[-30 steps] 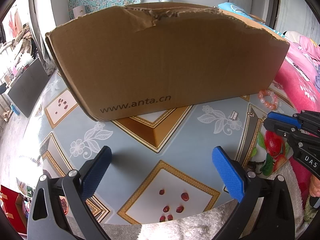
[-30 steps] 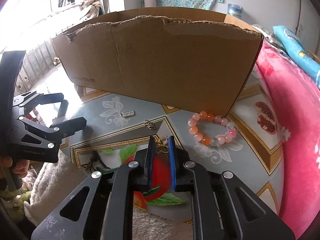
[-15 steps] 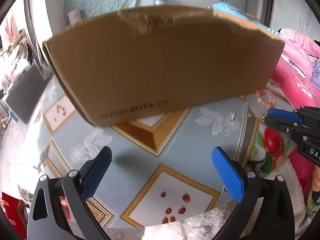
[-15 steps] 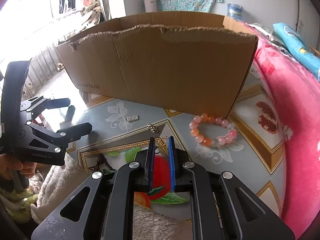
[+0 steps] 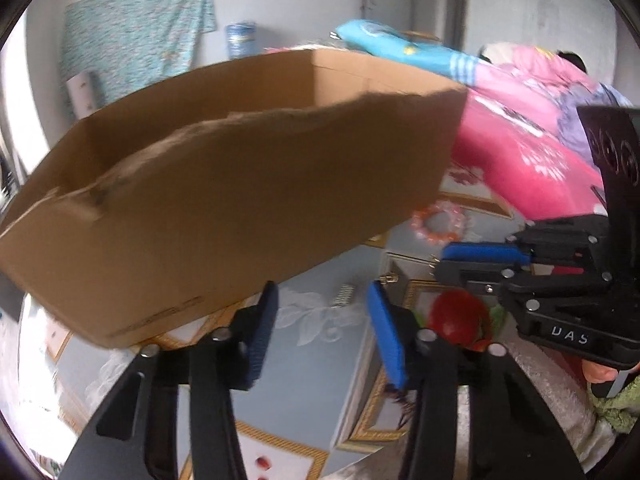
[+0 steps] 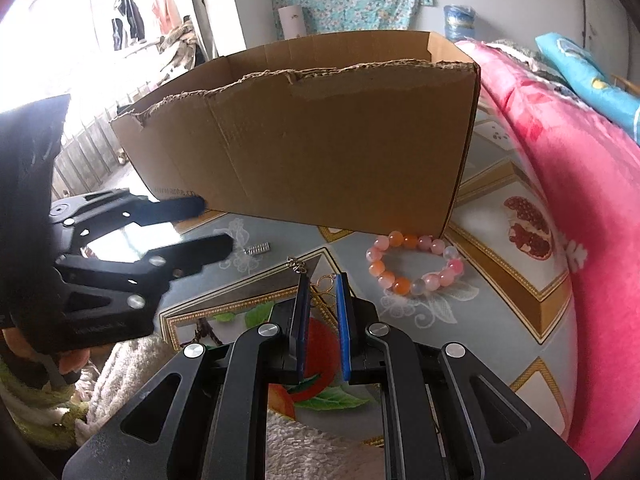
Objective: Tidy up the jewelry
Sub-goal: 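Lift the butterfly charm with the right gripper while the left gripper closes on the silver spring, then carry both held items over the box with both grippers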
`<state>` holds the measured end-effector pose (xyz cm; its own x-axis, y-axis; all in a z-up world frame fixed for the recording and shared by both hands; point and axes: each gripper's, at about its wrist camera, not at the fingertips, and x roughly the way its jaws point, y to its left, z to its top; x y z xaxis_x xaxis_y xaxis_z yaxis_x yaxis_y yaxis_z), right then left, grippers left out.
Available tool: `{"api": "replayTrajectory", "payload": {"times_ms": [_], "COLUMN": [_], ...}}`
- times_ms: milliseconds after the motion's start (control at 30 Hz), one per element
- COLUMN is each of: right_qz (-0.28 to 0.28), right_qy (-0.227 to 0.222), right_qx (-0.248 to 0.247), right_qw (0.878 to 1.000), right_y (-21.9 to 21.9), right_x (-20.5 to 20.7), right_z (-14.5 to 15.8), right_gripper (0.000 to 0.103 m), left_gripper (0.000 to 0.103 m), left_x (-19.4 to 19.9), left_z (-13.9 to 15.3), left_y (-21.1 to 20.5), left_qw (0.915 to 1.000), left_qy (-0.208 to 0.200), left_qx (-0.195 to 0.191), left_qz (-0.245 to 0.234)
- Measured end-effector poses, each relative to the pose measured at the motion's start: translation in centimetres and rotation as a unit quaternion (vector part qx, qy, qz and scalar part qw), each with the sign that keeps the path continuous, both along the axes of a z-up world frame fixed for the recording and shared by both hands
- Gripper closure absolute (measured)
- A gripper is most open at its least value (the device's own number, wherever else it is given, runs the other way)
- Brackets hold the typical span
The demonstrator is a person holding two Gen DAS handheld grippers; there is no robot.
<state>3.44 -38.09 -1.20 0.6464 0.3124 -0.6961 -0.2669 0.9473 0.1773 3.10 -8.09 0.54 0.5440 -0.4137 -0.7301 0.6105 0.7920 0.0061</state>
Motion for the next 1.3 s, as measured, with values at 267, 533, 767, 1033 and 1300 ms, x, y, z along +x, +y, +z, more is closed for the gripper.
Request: {"api": "replayTrajectory", "payload": {"times_ms": [267,533,767,1033,1300], "right_qz": [0.001,-0.001,0.002,0.001,-0.004], "right_qy": [-0.002,-0.004,-0.009,-0.015,-0.015], "right_qx": [0.016,0.029,0.035,0.040,0.042], "right_qw": [1.000,1.000,0.999,0.999,0.999], "right_y": [-0.7,-1.0,-1.3,-2.1,-2.5], "right_x": [0.3,0.0,-0.3,-0.8,-0.9], "right_z": [0.0,-0.2,-0.1,0.0,-0.1], "right_gripper": [0.092,0.092,0.092,0.092,0.092], "left_gripper": [0.085,0.099,0.103,0.103,0.080], "left_x": [1.2,0.7,0.7,0.0,-0.2], "left_z": [-1.5,-1.7,-1.4,-0.6,-0.2], "left_y": [-2.4,-3.3,-3.2,-2.0,-3.5], "left_qw": [0.9988,0.9974,0.9975,0.9983,0.9975], "left_qy": [0.017,0.004,0.002,0.002,0.014], "left_qx": [0.041,0.062,0.062,0.049,0.027], "left_qz": [-0.022,-0.036,-0.032,-0.033,-0.064]}}
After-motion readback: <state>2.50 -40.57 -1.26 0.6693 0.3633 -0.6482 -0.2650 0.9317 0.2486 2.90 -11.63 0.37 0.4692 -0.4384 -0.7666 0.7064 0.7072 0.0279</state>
